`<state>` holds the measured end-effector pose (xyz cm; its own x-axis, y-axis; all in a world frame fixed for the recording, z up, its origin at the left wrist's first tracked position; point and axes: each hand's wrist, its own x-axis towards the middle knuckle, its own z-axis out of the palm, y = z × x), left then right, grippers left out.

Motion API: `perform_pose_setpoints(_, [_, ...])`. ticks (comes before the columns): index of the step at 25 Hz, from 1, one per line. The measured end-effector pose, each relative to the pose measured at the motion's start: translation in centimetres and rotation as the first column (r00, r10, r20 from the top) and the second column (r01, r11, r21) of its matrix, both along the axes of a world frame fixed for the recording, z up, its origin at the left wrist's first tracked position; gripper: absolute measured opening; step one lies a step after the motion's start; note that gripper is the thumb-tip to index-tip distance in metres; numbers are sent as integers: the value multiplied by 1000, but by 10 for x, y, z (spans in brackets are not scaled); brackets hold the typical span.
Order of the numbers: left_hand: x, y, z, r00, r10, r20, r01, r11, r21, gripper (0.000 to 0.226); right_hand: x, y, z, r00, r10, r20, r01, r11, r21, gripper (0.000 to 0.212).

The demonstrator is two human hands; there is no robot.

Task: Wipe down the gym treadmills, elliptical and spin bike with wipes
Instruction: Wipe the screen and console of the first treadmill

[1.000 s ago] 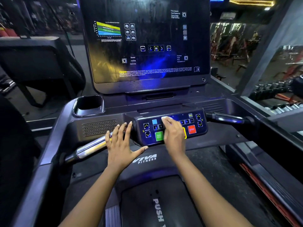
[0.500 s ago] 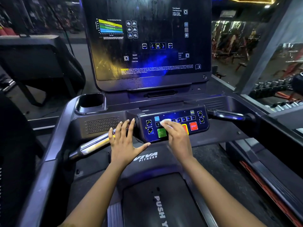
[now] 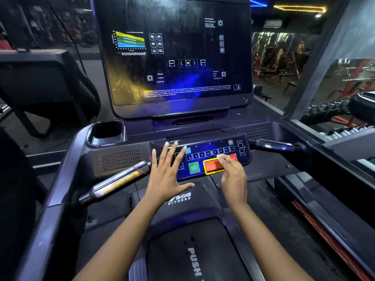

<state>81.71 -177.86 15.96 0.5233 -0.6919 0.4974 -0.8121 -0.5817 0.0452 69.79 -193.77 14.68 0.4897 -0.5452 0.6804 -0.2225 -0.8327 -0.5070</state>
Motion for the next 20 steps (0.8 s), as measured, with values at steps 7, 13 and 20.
perform_pose_setpoints(7, [10,-15,-9,1000,14,12,-14,1000,4,102,13,34,-22,987,8,-161,-17,998,-53,69])
perform_pose_setpoints(13, [9,-15,-9,1000,17,15,-17,1000,-3,100,-4,26,-7,999,3,41,-5,999,35,54])
perform_pose_setpoints(20, [8,-16,-9,1000,19,8,-19,1000,8,99,4,30,-21,978,-155,141,104,944,314,42])
